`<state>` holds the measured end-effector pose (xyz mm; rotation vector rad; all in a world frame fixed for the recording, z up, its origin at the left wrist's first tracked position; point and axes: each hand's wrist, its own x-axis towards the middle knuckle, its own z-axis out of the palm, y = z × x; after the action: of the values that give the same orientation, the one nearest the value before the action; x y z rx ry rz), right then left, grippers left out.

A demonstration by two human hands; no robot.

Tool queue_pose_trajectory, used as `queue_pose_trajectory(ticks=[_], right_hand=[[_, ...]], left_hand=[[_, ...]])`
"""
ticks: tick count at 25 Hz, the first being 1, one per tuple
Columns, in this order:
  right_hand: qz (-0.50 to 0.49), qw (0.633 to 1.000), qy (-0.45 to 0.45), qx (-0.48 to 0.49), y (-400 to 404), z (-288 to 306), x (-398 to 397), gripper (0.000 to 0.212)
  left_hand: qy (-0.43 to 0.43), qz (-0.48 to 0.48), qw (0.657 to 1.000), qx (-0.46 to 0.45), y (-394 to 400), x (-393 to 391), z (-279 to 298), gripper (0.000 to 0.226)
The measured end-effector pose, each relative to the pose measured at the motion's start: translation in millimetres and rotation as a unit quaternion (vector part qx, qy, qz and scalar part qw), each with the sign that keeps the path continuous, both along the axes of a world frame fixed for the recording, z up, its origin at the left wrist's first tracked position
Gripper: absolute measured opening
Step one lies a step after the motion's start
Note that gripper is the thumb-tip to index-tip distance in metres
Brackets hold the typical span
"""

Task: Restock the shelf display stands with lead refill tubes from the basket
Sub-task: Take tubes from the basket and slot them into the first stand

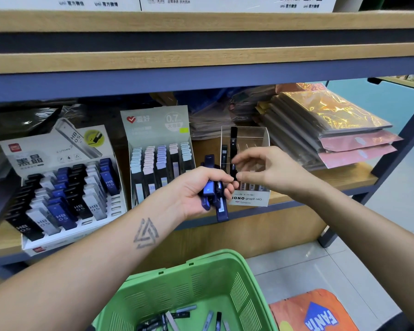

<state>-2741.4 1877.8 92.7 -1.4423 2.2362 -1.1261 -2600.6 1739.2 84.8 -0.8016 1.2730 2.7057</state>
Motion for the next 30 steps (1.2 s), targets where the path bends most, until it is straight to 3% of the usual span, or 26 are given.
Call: queue_pose_trajectory(ticks=[1, 3, 7, 12, 18, 20, 24, 28, 30], right_hand=[[0.028, 0.996, -0.087, -0.007, -3, 2, 6, 0.031], [0.051, 0.984, -0.173, -0.015, -8, 2, 12, 0.039], [0.035, 0.98, -0.196, -0.015, -11, 7, 15, 0.016], [0.014, 0.961, -0.276, 0.008, -14, 6, 19, 0.022], [-0.015, 0.912, -0.408, -0.04, -12, 13, 8, 0.022], [-0.069, 0.919, -0.378, -0.091, -10, 18, -6, 0.019], [-0.136, 0.955, -0.199, -0.174, -6, 30, -29, 0.019], [-0.183, 0.975, -0.002, -0.127, -17, 31, -36, 0.017], [-0.196, 0.973, 0.05, -0.113, -24, 30, -36, 0.017]], left_hand=[[0.003, -0.008, 1.0, 0.0, 0, 1, 0, 0.007], [0.01, -0.03, 0.999, -0.005, 1, 2, 1, 0.011], [0.015, -0.058, 0.997, -0.052, 2, 3, 1, 0.02], [0.018, -0.069, 0.991, -0.114, 8, 3, 0, 0.021], [0.011, -0.066, 0.997, -0.035, 6, 4, 8, 0.004], [-0.018, -0.049, 0.998, -0.027, 3, 4, 7, 0.008], [-0.064, -0.027, 0.995, -0.067, -5, 5, 4, 0.02], [-0.06, 0.009, 0.997, -0.049, -11, 8, 5, 0.018], [-0.056, 0.018, 0.998, -0.03, -13, 8, 6, 0.014]])
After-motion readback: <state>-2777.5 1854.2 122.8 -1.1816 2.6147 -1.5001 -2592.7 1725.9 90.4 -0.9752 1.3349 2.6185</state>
